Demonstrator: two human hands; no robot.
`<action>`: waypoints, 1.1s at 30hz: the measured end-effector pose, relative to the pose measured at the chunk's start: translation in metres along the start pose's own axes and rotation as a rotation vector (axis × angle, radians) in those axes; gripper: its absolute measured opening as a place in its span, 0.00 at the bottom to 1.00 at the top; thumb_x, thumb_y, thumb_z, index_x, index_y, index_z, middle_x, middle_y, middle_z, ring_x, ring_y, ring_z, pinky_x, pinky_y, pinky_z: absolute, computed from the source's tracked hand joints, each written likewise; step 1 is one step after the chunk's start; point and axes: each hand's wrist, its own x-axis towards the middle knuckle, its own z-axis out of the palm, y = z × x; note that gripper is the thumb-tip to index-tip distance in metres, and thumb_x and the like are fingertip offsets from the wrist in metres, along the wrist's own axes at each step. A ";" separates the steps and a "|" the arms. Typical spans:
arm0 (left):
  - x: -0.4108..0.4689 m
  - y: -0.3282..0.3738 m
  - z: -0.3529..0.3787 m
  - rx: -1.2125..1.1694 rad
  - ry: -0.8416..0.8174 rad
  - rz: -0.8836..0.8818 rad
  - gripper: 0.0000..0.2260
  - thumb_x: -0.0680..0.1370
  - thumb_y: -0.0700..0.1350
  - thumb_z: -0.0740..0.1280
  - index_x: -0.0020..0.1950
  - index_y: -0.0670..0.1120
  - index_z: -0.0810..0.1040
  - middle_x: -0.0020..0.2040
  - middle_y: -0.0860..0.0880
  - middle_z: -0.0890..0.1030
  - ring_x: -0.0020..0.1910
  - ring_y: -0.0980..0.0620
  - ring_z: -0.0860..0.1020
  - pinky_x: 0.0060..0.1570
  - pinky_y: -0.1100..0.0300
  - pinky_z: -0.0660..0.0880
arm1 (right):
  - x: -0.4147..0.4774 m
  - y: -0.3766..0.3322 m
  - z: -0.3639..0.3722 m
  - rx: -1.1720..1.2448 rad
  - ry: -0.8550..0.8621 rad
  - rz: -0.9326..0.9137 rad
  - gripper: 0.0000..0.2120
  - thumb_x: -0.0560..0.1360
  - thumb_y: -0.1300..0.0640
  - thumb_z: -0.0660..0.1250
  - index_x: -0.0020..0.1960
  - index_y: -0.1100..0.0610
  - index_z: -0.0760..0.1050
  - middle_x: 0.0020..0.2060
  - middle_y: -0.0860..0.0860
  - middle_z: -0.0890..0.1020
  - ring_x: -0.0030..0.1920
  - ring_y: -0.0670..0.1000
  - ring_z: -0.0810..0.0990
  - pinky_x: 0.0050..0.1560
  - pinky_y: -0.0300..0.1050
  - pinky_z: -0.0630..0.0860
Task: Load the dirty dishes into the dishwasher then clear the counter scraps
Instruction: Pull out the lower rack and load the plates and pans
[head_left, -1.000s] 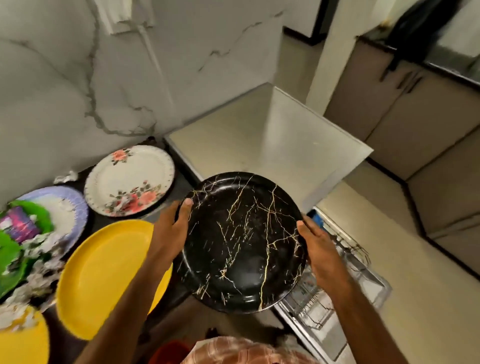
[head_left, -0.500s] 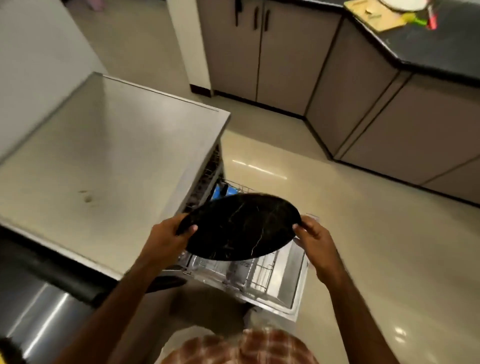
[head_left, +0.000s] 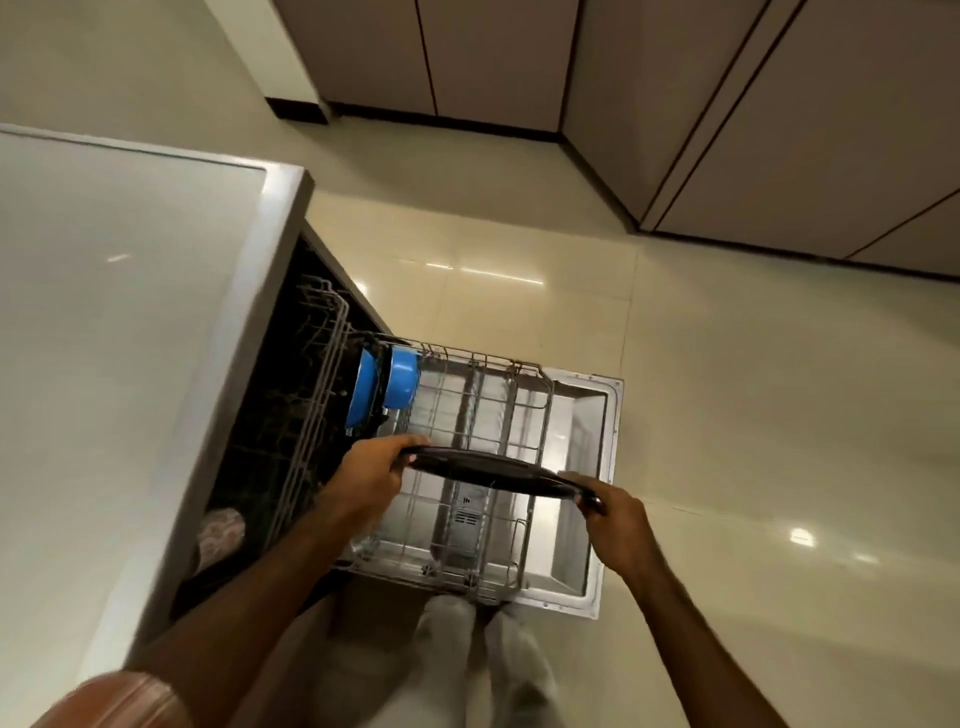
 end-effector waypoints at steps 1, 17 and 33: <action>0.018 -0.007 0.008 0.034 -0.024 -0.001 0.17 0.82 0.37 0.63 0.66 0.55 0.80 0.51 0.51 0.83 0.41 0.58 0.79 0.35 0.73 0.70 | 0.013 0.007 0.007 0.002 0.010 0.005 0.17 0.82 0.66 0.66 0.64 0.48 0.83 0.52 0.47 0.85 0.51 0.49 0.83 0.46 0.22 0.72; 0.221 -0.039 0.026 0.030 0.204 0.108 0.08 0.81 0.43 0.68 0.58 0.50 0.84 0.44 0.50 0.84 0.39 0.51 0.81 0.42 0.54 0.82 | 0.214 0.019 0.009 -0.214 0.220 -0.069 0.21 0.82 0.64 0.63 0.67 0.44 0.81 0.53 0.51 0.86 0.46 0.53 0.83 0.52 0.43 0.78; 0.286 -0.088 0.052 0.013 0.180 -0.061 0.11 0.81 0.40 0.65 0.60 0.49 0.83 0.49 0.46 0.85 0.47 0.47 0.82 0.52 0.54 0.81 | 0.283 0.020 0.046 -0.279 0.137 0.005 0.22 0.82 0.67 0.62 0.68 0.46 0.81 0.55 0.55 0.86 0.32 0.45 0.75 0.35 0.34 0.71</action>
